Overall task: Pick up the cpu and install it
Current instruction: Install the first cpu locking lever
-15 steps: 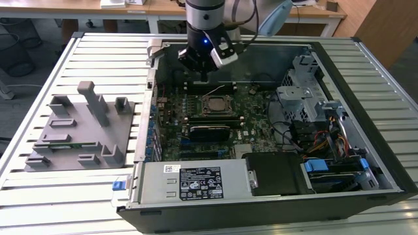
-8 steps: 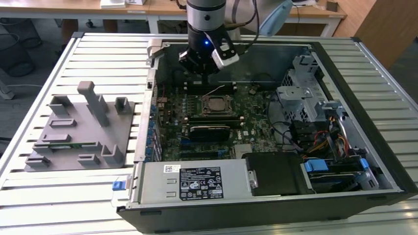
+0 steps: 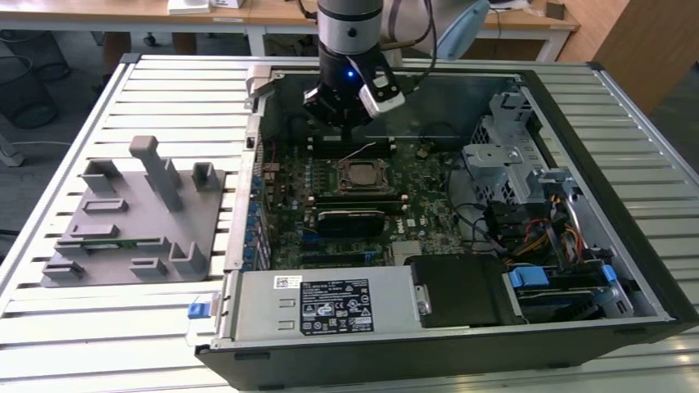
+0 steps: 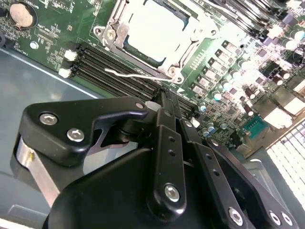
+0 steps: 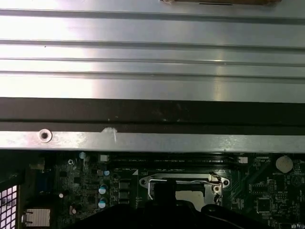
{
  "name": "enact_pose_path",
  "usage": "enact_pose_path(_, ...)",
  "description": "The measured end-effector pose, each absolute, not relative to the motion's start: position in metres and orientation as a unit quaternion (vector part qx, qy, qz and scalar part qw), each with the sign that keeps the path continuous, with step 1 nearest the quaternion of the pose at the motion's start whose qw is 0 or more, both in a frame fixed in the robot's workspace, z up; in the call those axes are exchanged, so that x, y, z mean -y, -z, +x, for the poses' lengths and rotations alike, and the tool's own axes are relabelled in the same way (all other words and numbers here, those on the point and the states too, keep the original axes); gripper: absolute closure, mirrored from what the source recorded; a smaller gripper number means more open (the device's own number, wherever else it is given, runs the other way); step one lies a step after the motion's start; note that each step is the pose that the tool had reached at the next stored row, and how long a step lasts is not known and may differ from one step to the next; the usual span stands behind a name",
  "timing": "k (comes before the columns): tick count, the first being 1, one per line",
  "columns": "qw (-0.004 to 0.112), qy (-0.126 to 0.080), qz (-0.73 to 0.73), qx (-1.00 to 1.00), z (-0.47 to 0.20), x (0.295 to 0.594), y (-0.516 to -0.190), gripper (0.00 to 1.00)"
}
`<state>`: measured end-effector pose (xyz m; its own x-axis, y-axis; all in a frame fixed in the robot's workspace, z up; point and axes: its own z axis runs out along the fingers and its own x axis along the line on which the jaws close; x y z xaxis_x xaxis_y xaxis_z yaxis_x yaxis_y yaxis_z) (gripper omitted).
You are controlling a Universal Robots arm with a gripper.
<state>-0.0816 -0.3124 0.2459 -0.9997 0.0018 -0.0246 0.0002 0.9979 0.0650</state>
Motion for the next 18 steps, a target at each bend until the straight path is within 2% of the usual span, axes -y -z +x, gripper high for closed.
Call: enact_pose_path(18, 0.012, -0.033, -0.003, -0.999, -0.0767, 0.3125, -0.2431, 0.89)
